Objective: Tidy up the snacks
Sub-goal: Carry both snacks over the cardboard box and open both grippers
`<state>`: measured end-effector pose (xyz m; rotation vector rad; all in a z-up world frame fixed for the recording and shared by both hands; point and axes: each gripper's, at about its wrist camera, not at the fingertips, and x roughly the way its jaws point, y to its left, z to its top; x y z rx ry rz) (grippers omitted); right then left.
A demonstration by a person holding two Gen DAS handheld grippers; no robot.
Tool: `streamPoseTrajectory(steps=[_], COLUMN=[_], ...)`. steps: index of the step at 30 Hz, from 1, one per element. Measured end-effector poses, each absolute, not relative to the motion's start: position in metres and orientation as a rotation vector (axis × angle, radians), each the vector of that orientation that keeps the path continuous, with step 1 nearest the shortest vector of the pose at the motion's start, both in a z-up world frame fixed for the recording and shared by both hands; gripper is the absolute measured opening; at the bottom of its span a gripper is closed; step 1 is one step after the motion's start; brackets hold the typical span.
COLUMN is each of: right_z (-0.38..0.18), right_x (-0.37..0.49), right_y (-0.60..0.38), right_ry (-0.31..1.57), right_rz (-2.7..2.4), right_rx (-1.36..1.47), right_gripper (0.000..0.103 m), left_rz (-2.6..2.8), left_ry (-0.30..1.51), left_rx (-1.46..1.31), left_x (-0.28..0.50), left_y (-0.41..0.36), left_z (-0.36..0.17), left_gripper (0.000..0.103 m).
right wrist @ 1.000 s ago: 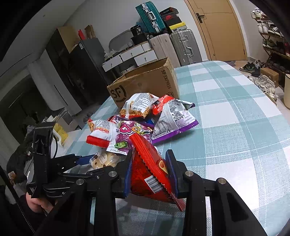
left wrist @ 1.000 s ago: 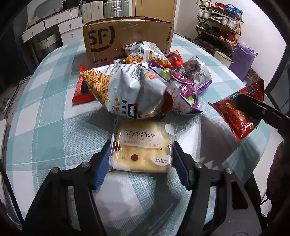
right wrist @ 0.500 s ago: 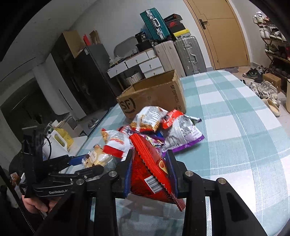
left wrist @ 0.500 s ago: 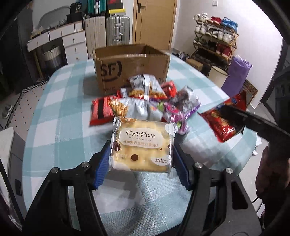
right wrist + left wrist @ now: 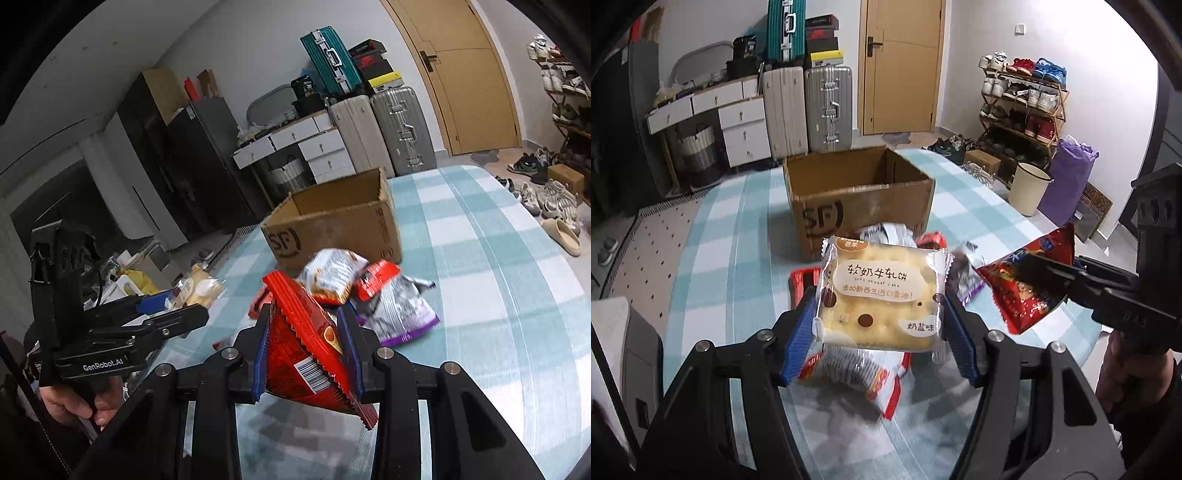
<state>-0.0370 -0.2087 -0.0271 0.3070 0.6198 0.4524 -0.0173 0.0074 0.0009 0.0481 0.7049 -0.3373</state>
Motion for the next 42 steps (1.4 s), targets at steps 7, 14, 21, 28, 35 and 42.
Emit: streamPoseTrajectory(steps=[7, 14, 21, 28, 35, 42], right_z=[-0.004, 0.023, 0.046, 0.058, 0.048, 0.02], right_x=[-0.014, 0.024, 0.072, 0.122, 0.175, 0.223], right_y=[-0.204, -0.197, -0.183, -0.175, -0.172, -0.169], right_ry=[0.592, 0.567, 0.554, 0.558, 0.603, 0.665], right_rz=[0.477, 0.5, 0.523, 0.519, 0.505, 0.493], right_rx=[0.292, 0.257, 0.22, 0.177, 0.172, 0.141], right_gripper=[0.034, 0.034, 0.034, 0.034, 0.034, 0.034], left_rz=[-0.329, -0.31, -0.299, -0.292, -0.287, -0.303], left_ry=[0.669, 0.646, 0.643, 0.666, 0.727, 0.781], left_rx=[0.044, 0.062, 0.059, 0.061, 0.053, 0.046], left_x=[0.013, 0.06, 0.115, 0.179, 0.241, 0.296], left_y=[0.015, 0.014, 0.011, 0.008, 0.001, -0.006], left_z=[0.031, 0.057, 0.074, 0.071, 0.047, 0.019], left_gripper=[0.062, 0.062, 0.062, 0.062, 0.062, 0.062])
